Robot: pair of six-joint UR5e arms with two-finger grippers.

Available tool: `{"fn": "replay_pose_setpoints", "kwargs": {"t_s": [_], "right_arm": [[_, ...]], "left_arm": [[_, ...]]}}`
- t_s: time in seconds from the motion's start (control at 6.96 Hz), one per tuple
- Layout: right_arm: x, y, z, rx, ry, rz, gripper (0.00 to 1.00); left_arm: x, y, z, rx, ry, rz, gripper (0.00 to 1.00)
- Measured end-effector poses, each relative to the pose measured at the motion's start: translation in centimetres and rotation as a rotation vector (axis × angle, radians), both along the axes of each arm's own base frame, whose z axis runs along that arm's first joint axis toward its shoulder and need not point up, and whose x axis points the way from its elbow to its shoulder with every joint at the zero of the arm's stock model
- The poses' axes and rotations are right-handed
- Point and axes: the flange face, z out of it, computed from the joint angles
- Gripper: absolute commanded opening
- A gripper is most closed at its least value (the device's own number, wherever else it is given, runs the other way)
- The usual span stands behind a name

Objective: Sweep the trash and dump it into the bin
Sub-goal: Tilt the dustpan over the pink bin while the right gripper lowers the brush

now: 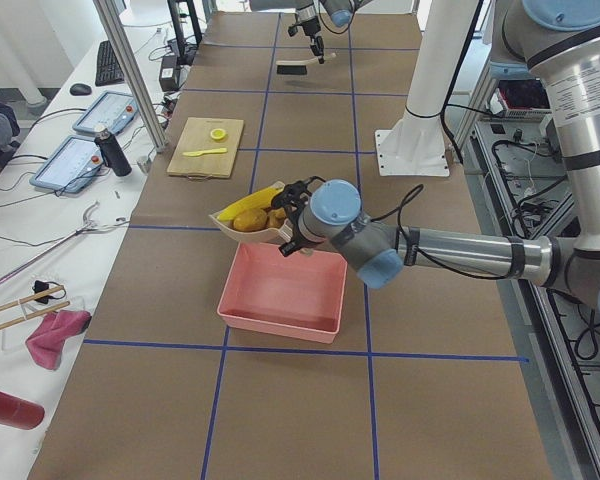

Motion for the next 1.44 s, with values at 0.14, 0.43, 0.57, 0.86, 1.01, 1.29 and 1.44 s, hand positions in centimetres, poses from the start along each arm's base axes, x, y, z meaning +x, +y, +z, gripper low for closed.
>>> {"fn": "replay_pose_setpoints", "kwargs": {"t_s": [0.14,0.43,0.57,0.86,1.01,1.29,1.44], "right_arm": [[-0.9,1.0,0.5,0.015,0.033,-0.024,0.0],[-1.4,1.7,0.7,0.024,0.062,-0.038,0.0],[-1.3,1.8,0.8,0.022,0.068,-0.038,0.0],[-1.7,1.7,0.6,0.015,0.077,-0.042,0.0],[-2.3,1.3,0.0,0.014,0.077,-0.044,0.0],[-3.1,0.6,-1.1,0.013,0.077,-0.046,0.33],[-3.3,0.6,-1.1,0.012,0.079,-0.049,0.54]], "left_arm": [[-1.1,1.6,1.0,-0.047,-0.03,0.001,0.0],[-4.2,2.7,2.5,-0.161,-0.11,0.042,0.0],[-5.3,2.7,2.9,-0.212,-0.138,0.057,0.0],[-6.3,1.7,1.8,-0.303,-0.167,0.083,0.0],[-6.4,1.2,1.2,-0.327,-0.206,0.11,0.0],[-5.7,0.1,0.2,-0.324,-0.282,0.216,0.0],[-5.7,-0.3,-0.3,-0.308,-0.303,0.269,0.0]]}}
